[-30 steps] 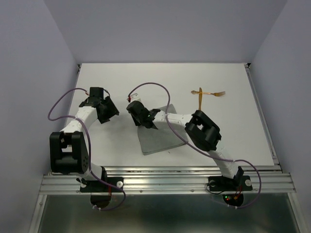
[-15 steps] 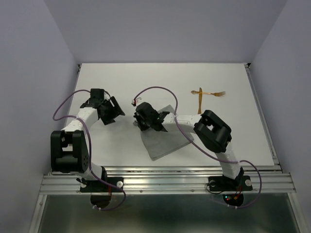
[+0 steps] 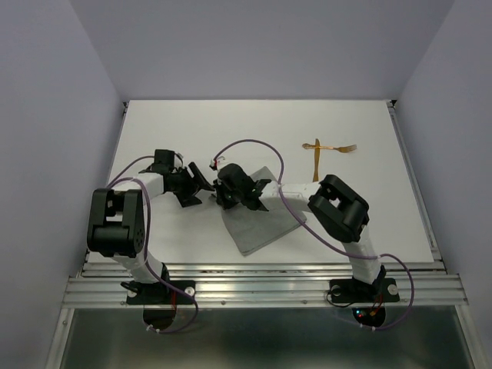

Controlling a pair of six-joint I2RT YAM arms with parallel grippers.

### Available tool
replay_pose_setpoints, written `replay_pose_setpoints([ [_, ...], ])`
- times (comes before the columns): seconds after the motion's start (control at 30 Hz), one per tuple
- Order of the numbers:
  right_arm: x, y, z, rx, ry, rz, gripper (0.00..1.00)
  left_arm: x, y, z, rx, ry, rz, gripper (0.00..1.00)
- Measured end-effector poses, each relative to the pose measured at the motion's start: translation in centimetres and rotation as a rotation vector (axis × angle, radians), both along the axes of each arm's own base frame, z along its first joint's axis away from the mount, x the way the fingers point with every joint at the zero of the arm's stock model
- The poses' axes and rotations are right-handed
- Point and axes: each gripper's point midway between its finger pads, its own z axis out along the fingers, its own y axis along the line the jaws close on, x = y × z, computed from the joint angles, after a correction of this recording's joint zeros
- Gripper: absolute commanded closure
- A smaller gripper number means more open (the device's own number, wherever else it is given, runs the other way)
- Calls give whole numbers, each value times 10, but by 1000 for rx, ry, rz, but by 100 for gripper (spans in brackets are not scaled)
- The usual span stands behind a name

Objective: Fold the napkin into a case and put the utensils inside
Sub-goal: Pass from the right arm to the left

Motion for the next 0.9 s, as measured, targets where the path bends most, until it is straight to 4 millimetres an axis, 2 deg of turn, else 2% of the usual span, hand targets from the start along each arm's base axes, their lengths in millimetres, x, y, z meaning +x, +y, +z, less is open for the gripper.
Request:
replay_pose_setpoints([
  [0.3, 0, 3, 7, 19, -6, 4, 99, 5, -19, -2, -101, 7, -27, 30],
  [0.43, 1, 4, 8, 26, -10, 5, 99, 3, -28, -4, -122, 12, -48, 38],
  [0.53, 1, 4, 9, 27, -11, 5, 99, 3, -32, -7, -127, 17, -57, 51],
  [0.57, 1, 4, 9, 27, -11, 6, 99, 2, -33, -9, -128, 21, -56, 65],
  [0.63, 0, 4, 9, 28, -9, 8, 99, -1, -34, -12, -127, 32, -54, 84],
  [0.67, 0, 5, 8, 28, -6, 12, 91, -1, -34, -12, -130, 36, -52, 100],
  [0.73, -2, 3, 5, 26, -3, 16, 74, -1, -35, -12, -132, 37, -50, 100],
  [0.77, -3, 3, 5, 25, -2, 16, 51, -2, -35, -12, -131, 40, -48, 100],
  [0.87, -5, -1, 7, 20, -4, 13, 31, -2, -34, -15, -119, 45, -39, 100],
  [0.9, -5, -5, 9, 13, -11, 13, 29, -2, -33, -16, -113, 49, -31, 100],
])
